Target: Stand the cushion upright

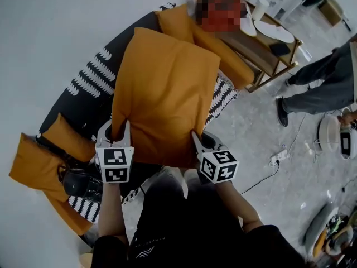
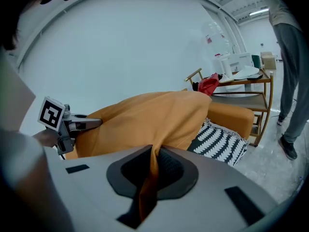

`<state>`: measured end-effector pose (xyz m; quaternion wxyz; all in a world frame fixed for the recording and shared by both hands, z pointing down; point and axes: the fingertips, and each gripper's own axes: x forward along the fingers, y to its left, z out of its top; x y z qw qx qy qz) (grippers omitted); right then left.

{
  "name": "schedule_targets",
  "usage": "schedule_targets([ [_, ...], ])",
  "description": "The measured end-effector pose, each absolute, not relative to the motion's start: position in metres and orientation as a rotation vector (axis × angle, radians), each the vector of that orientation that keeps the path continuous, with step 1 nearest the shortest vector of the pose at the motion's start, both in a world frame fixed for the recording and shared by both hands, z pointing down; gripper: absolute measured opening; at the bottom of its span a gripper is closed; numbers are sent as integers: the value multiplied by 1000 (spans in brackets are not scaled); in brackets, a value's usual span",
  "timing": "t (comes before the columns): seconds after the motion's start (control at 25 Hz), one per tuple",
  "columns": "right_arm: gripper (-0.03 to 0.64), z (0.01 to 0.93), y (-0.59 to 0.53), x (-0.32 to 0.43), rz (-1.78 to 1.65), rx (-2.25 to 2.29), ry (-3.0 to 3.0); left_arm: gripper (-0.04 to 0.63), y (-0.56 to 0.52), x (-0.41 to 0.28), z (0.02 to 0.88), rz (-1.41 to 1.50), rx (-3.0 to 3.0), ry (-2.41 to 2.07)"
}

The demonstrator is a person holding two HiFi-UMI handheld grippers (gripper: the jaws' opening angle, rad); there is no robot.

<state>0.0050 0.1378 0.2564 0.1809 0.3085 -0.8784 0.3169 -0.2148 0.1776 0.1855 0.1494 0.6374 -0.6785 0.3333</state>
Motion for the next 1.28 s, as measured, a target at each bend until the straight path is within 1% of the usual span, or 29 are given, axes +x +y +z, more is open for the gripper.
schedule_targets([
  [0.28, 20, 256, 156, -57, 924, 844, -2490, 101, 186, -274, 173, 1012, 1859, -1935],
  [0.6, 23, 268, 175, -111, 956, 801, -2472, 101, 187, -319, 165, 1117, 1929, -1905],
  [1.08, 26, 278, 162, -163, 1004, 663, -2459, 103, 169, -360, 157, 1215, 1891, -1933],
  [1.28, 29, 291, 157, -184, 1052, 653, -2410, 103, 154, -374, 160, 1313, 1882, -1909],
])
